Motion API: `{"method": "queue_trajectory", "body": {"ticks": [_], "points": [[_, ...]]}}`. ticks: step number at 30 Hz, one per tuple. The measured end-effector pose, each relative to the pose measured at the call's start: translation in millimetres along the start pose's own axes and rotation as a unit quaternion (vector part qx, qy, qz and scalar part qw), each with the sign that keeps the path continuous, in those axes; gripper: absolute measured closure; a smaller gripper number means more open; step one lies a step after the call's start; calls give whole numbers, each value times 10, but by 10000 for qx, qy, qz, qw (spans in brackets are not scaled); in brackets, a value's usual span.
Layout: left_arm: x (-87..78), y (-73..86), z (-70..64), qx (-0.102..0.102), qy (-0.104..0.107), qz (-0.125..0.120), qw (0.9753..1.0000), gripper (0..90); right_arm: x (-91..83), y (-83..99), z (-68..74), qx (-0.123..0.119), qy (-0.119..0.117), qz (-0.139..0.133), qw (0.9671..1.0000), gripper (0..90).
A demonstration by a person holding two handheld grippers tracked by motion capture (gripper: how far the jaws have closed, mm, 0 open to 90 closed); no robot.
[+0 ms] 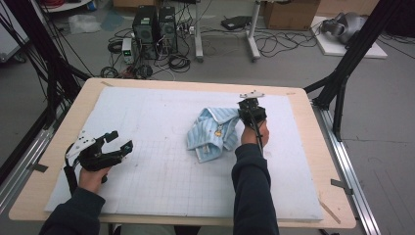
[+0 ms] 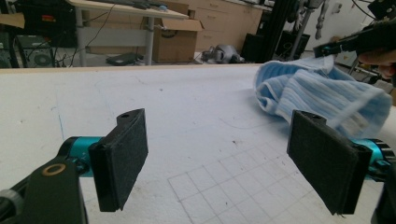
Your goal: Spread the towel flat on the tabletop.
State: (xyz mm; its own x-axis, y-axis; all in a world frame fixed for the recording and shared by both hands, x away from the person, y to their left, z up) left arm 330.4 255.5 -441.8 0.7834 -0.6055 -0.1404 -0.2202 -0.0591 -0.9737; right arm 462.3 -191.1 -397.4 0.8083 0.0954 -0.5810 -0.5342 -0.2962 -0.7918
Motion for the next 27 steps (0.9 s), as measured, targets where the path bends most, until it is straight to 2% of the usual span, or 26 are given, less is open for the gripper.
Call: {"method": "queue_trajectory", "body": {"ticks": [1, 2, 3, 4, 5, 6, 8, 11, 12, 13, 14, 15, 16, 17, 18, 19, 20, 21, 23, 24, 25, 26, 27], "points": [[0, 0, 0, -4, -9, -8, 10000, 206, 0, 0, 0, 0, 0, 0, 10000, 869], [1, 1, 4, 7, -8, -6, 10000, 206, 1, 46, -89, 157, 55, 93, 9998, 859], [3, 2, 5, 6, 0, 5, 10000, 206, 1, 46, -89, 157, 55, 93, 9998, 859], [7, 5, 4, -9, 0, 6, 10000, 206, -15, 83, -127, 180, -64, 65, 9998, 790], [10, 7, 3, -18, 2, 10, 10000, 206, -15, 83, -127, 180, -64, 65, 9998, 790], [13, 9, 2, -13, 11, 15, 10000, 206, -59, 115, -148, 244, -262, -84, 9993, 719], [11, 7, -1, 8, 15, 19, 10000, 207, -85, 129, -151, 258, -291, -147, 9991, 701], [6, 3, -5, -2, 21, 14, 10000, 207, -225, 218, -156, 410, -604, -441, 9964, 659], [7, 3, -8, -4, 10, 10, 10000, 207, -318, 289, -127, 466, -813, -557, 9940, 630], [6, 2, -8, 4, 21, 20, 10000, 207, -318, 289, -127, 466, -813, -557, 9940, 630], [10, 3, -9, 1, 23, 14, 10000, 207, -402, 363, -89, 447, -973, -718, 9917, 605], [11, 5, -11, -1, 31, 30, 10000, 207, -402, 363, -89, 447, -973, -718, 9917, 605], [16, 9, -10, 12, 40, 54, 10000, 208, -471, 430, -31, 415, -1122, -793, 9896, 582], [21, 11, -13, 13, 56, 62, 10000, 208, -471, 430, -31, 415, -1122, -793, 9896, 582], [31, 17, -23, 25, 74, 86, 9999, 215, -522, 475, 60, 290, -1354, -797, 9871, 538], [31, 17, -23, 25, 74, 86, 9999, 216, -522, 475, 60, 290, -1354, -797, 9871, 538], [38, 17, -26, 44, 94, 94, 9999, 217, -551, 464, 190, 305, -1792, -720, 9807, 467], [39, 19, -29, 47, 89, 103, 9999, 217, -551, 464, 190, 305, -1792, -720, 9807, 467], [45, 21, -40, 48, 84, 111, 9999, 216, -591, 425, 335, 283, -2034, -786, 9755, 453], [50, 24, -49, 44, 90, 118, 9999, 217, -557, 417, 448, -54, -1761, -520, 9830, 455], [51, 26, -55, 52, 91, 137, 9999, 217, -557, 417, 448, -54, -1761, -520, 9830, 455], [55, 26, -70, 57, 99, 132, 9998, 217, -456, 461, 476, -296, -1443, -99, 9890, 556], [55, 26, -77, 64, 104, 141, 9998, 217, -456, 461, 476, -296, -1443, -99, 9890, 556]]}}
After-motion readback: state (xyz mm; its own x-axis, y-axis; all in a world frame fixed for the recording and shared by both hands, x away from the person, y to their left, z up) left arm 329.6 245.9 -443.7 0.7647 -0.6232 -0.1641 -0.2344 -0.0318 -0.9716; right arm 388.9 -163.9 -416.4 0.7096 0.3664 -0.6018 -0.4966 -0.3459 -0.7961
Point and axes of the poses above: each handheld gripper's, and its own axes: x roughly forward along the jaws, y roughly out of its underside, z roughly to its left, the point moved 3 cm from there along x, roughly forward along the jaws, and after that the axes turned 1 degree about y, right-handed, at the moved point
